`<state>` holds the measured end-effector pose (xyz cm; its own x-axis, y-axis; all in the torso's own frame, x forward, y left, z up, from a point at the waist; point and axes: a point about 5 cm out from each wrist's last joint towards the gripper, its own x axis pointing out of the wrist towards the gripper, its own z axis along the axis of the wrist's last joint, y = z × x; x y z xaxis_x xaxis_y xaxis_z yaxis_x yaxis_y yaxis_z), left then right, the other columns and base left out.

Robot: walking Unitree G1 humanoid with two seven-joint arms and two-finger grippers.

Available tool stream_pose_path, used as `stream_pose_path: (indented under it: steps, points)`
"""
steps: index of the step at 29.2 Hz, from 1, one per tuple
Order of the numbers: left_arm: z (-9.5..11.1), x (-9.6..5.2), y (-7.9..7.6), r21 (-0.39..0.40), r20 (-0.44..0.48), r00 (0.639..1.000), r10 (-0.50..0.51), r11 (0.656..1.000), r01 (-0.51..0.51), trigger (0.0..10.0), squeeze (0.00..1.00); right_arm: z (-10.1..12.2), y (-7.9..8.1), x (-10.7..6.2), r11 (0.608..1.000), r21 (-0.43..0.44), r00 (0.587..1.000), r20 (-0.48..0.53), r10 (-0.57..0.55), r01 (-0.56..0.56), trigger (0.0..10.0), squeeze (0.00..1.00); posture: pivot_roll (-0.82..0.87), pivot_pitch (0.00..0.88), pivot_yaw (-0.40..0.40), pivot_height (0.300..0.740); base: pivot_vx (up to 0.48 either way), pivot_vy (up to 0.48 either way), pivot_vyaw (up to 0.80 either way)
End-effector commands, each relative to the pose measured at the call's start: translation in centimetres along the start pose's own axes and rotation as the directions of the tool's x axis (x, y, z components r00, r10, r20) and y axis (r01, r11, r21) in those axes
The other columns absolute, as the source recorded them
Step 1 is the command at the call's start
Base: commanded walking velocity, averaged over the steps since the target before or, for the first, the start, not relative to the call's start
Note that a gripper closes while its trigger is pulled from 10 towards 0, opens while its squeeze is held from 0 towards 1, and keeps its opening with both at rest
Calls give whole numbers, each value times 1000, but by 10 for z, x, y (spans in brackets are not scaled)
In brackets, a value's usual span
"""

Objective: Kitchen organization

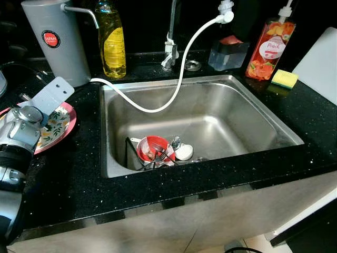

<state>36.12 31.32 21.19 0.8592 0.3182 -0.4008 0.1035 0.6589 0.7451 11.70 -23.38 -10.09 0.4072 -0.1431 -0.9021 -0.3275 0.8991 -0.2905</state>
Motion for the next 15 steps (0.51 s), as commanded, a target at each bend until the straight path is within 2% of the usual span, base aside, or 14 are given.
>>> stream_pose_path:
  steps: [1,2,3,10,15]
  points:
    - [-26,2,-5,-10,-98,994,-39,999,38,3098,0,-1,0,0,1000,4,1000,-3,3,-3,10000,0,88,0,-32,740,0,0,0]
    - [-26,2,-5,-10,-98,994,-39,999,38,3098,0,-1,0,0,1000,4,1000,-3,3,-3,10000,0,88,0,-32,740,0,0,0]
    - [-29,3,-7,-8,-104,993,-51,999,50,0,0,0,0,0,1000,3,1000,1,4,-4,10000,0,88,0,-32,740,0,0,0]
    - [-33,4,-13,9,-112,991,-71,997,72,0,0,7,0,1,1000,0,1000,18,2,-2,10000,0,89,0,-37,740,0,0,0]
    - [-23,2,-5,-12,-62,998,-34,999,33,0,0,6,1,1,1000,0,1000,18,4,-4,10000,0,89,0,-37,740,0,0,0]
